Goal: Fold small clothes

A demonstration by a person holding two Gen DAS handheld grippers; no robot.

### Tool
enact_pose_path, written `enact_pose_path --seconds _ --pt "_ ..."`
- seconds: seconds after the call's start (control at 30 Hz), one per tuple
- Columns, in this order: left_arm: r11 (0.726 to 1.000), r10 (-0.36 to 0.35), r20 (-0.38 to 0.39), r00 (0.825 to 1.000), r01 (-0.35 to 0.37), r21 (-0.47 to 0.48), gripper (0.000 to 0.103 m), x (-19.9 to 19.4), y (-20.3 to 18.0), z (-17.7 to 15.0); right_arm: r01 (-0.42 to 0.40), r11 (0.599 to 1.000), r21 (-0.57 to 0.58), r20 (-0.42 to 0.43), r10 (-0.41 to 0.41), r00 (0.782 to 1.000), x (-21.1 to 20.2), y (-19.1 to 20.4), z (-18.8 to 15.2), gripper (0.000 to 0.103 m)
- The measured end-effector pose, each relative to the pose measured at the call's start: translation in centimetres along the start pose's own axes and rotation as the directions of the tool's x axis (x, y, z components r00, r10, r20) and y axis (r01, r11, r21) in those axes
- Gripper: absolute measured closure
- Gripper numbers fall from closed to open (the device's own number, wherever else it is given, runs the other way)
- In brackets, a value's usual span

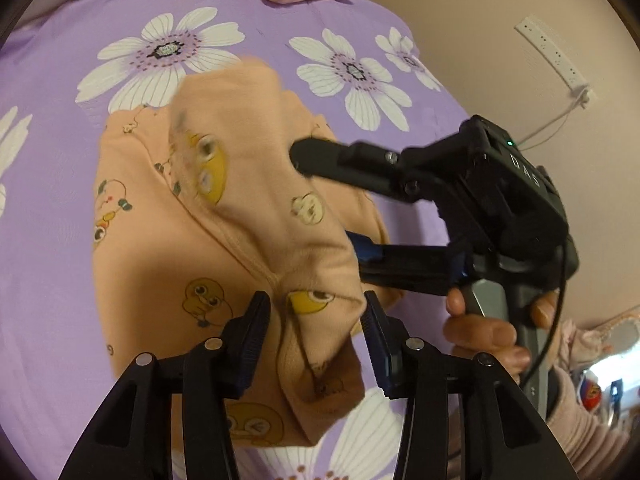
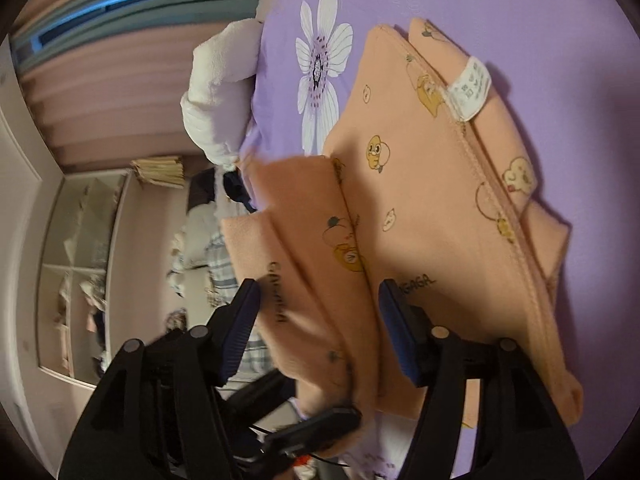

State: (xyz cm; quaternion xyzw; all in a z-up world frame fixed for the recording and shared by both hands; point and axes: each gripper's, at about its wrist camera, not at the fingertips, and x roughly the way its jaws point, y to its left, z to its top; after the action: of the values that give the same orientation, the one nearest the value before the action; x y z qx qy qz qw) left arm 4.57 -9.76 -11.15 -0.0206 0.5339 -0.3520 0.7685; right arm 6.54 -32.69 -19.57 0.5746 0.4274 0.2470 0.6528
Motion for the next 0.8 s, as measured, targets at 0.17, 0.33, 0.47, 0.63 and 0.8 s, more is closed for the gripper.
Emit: enact_pose_path --seconds 0.17,0.33,0.47,0.63,0.8 --pt "0.999 -0.034 0.021 0.999 0.034 -0.022 0.059 -1.4 0.8 -0.9 -0.068 0.997 0.047 0.013 0.068 0.998 -0.7 -0.5 0.2 0.033" --pt "0.996 -0.043 0.058 0.997 0.048 -0.073 0.059 -2.9 2.5 -1.9 -0.029 0.998 0.055 0.011 0.028 1.0 -0.9 -0.7 0.4 0.035" --pt "0.991 -0.03 0.092 0.995 0.041 -0.125 0.059 -4.2 4.1 -2.6 0.113 0.992 -0.046 0.002 -0.113 0.994 0.1 0.6 0.3 0.047" --pt "0.98 -0.025 0.124 0.992 0.049 -0.195 0.059 -5.1 6.2 -3.2 0.296 0.938 -0.182 0.027 -0.296 0.955 1.5 1.8 0.1 0.08" --pt "0.97 -0.024 0.137 0.99 0.056 -0.234 0.059 -5.7 7.4 -3.9 0.436 0.83 -0.348 0.103 -0.428 0.898 2.3 4.0 0.2 0.094"
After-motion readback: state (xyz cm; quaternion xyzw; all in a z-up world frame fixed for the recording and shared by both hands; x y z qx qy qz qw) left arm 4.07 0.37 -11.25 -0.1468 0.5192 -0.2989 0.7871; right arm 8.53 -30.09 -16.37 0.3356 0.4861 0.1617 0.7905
